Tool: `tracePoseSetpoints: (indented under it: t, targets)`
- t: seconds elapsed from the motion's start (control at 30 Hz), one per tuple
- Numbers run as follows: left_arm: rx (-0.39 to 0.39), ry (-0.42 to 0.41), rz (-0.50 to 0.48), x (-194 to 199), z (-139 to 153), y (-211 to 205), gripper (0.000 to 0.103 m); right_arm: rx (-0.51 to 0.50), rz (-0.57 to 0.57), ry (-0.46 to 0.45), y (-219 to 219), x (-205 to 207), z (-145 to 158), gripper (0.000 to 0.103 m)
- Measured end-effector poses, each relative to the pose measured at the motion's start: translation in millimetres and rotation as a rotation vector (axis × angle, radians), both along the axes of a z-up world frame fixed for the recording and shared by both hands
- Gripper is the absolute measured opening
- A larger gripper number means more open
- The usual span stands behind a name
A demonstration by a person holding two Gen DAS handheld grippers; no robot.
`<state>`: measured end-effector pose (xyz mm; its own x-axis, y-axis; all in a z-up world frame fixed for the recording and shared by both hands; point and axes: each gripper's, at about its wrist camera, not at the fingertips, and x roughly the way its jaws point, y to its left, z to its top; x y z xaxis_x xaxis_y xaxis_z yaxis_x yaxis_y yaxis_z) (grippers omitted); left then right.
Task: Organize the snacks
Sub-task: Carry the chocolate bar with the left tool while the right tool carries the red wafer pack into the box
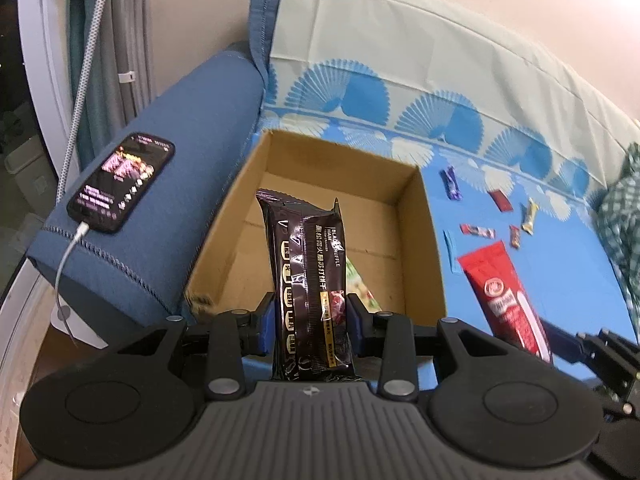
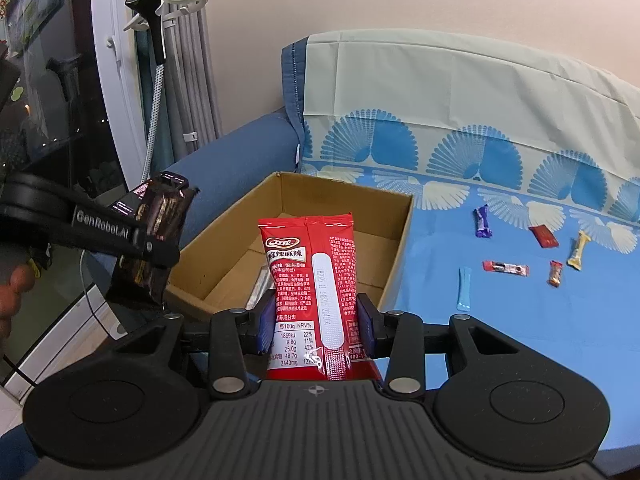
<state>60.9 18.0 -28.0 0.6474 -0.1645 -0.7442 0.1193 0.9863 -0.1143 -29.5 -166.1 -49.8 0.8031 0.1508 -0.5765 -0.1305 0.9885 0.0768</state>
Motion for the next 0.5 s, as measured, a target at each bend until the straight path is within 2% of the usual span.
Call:
tracePoseSetpoints:
  t: [0.27,0.5]
  targets:
    - [-0.012,0.005,0.0,47.7,0.1,-0.4,0.039,0.007,0.005,0.015,2.7,43.7,-3.9,0.043]
    - [0.014,0.097,0.006,98.2,-26.0,-6.2,0.039,0.013,0.012,0.038,7.3,89.8,-16.5,0.043]
